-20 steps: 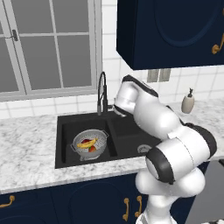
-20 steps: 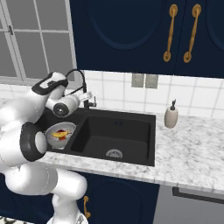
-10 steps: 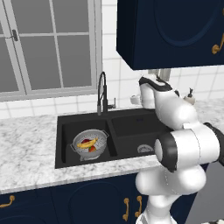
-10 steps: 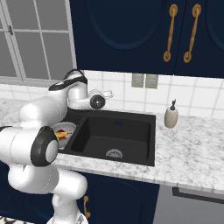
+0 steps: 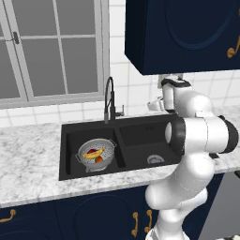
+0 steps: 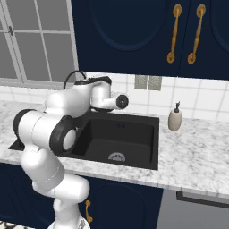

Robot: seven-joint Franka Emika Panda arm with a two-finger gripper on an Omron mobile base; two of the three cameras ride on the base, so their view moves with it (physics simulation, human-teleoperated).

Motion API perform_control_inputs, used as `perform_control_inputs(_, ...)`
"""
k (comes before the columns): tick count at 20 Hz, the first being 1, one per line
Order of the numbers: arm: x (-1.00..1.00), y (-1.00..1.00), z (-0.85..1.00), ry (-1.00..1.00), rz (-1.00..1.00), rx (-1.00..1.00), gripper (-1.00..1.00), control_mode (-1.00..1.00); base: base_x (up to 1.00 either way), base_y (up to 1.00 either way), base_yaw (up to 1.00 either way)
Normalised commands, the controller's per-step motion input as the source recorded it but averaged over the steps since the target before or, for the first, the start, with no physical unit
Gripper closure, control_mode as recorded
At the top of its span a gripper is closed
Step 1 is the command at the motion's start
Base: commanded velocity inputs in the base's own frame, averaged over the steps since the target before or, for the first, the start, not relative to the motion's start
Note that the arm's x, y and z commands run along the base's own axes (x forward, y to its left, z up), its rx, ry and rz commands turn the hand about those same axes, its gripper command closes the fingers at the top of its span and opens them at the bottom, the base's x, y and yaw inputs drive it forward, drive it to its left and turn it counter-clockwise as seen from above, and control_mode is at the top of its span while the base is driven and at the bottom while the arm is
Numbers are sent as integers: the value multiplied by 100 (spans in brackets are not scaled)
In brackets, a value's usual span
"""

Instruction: Put the colander in the sink, put the pear, mango, banana in the colander, and turn on the sink faucet and pour water over the colander.

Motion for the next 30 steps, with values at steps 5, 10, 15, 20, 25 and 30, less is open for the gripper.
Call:
perform_control_inputs(5, 33, 0, -93, -20, 10, 0, -100, -100, 0, 0, 0)
perform_control_inputs(10, 40, 3, -64, -13, 9, 0, -100, -100, 0, 0, 0)
perform_control_inputs(15, 35, 34, -16, -8, 6, 0, -100, -100, 0, 0, 0)
perform_control_inputs(20, 30, 28, 0, -4, 0, 5, -100, -100, 0, 0, 0)
perform_control_inputs(25, 26, 26, 0, -9, 0, 12, -100, -100, 0, 0, 0)
perform_control_inputs(30, 23, 29, 0, -4, 0, 12, -100, -100, 0, 0, 0)
